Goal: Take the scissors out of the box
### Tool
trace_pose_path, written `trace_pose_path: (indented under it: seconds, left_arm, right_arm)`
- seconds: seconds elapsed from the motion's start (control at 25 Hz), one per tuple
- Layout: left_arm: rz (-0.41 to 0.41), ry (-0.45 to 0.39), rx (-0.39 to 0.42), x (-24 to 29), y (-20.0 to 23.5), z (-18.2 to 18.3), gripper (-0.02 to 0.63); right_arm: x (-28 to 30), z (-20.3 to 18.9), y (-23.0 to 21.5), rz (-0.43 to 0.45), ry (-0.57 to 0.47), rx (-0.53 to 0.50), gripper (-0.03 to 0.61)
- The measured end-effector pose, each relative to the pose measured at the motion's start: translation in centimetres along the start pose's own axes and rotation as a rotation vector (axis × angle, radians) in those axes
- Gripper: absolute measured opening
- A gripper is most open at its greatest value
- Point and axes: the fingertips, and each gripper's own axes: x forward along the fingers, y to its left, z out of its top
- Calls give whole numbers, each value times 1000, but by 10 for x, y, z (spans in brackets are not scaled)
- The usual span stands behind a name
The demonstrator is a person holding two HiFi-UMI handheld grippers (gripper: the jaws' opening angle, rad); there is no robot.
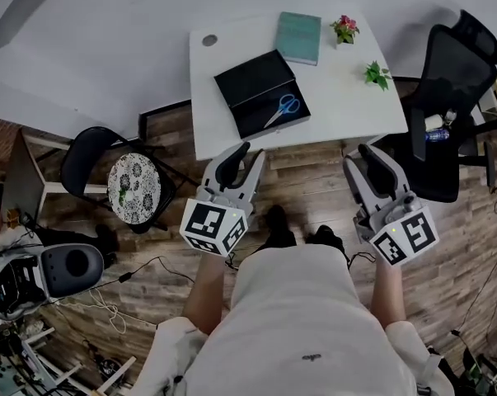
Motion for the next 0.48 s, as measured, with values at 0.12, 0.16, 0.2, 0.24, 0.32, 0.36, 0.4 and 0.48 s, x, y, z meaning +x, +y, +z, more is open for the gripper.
trace_pose_path:
  seconds: [0.12, 0.16, 0.2, 0.24, 0.32, 0.36, 0.4, 0.48]
  left_arm:
    - [-25, 25, -8, 5, 7, -9, 121]
    - [-34, 32, -12, 6, 7, -12, 121]
    - [-44, 40, -16, 7, 7, -14, 121]
    - [-54, 47, -18, 8, 6, -16, 121]
    - [-71, 61, -19, 13, 6, -21, 121]
    - [-77, 67, -20, 15, 6, -22, 121]
    - [-82, 73, -20, 18, 6, -24, 122]
    - [-90, 83, -20, 23, 5, -27, 122]
  right_arm:
    - [4, -8, 2, -28, 13, 6, 149]
    - [3, -10, 3, -35, 20, 7, 146]
    - [2, -12, 3, -42, 27, 7, 142]
    - [2, -14, 4, -48, 34, 6, 140]
    - [2, -15, 3, -60, 42, 4, 138]
    - [2, -16, 2, -64, 44, 4, 138]
    - [2, -16, 1, -67, 45, 5, 136]
    - [3, -18, -2, -70, 47, 8, 133]
